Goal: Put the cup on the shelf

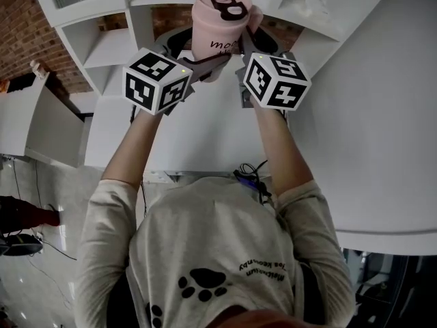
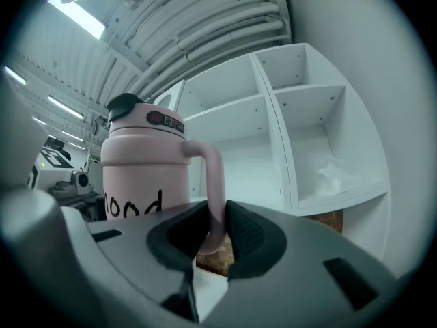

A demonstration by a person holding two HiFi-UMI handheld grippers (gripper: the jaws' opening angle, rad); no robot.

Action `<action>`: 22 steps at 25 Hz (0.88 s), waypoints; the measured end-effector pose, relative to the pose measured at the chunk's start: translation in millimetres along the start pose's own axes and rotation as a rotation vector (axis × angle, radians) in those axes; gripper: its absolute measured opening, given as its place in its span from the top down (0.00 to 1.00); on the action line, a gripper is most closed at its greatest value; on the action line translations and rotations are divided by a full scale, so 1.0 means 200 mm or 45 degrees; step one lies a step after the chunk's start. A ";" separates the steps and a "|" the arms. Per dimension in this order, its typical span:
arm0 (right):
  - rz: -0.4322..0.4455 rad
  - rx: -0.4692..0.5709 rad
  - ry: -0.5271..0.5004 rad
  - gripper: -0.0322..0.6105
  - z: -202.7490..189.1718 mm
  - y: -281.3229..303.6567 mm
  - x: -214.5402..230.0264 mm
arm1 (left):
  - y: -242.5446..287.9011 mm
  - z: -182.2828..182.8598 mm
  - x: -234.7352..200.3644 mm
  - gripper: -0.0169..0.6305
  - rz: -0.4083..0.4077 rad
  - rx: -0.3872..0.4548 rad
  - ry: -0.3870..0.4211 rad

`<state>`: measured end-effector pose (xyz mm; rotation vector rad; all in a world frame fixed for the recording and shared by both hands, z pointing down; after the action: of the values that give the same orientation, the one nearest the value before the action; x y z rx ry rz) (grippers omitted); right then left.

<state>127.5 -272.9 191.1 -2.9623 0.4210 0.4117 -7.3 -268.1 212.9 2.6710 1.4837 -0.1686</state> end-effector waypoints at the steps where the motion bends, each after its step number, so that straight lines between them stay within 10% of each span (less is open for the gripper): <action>1: -0.005 0.010 0.000 0.82 0.02 0.00 0.01 | 0.00 0.02 0.00 0.35 -0.002 0.002 0.010; 22: -0.051 0.112 -0.021 0.82 0.29 0.14 0.17 | 0.12 0.35 -0.08 0.35 -0.075 0.022 0.030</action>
<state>136.0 -299.7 124.5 -2.8755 0.3671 0.4017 -0.1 -303.4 145.6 2.6531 1.5765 -0.1554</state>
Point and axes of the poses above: the fingertips, and each gripper's own axes: y forward along the fingers, x to its right, z out of its top, the point moved 6 cm from there along -y, backward along the fingers, and after that the axes turned 15 degrees about -y, right-handed, at the moved point
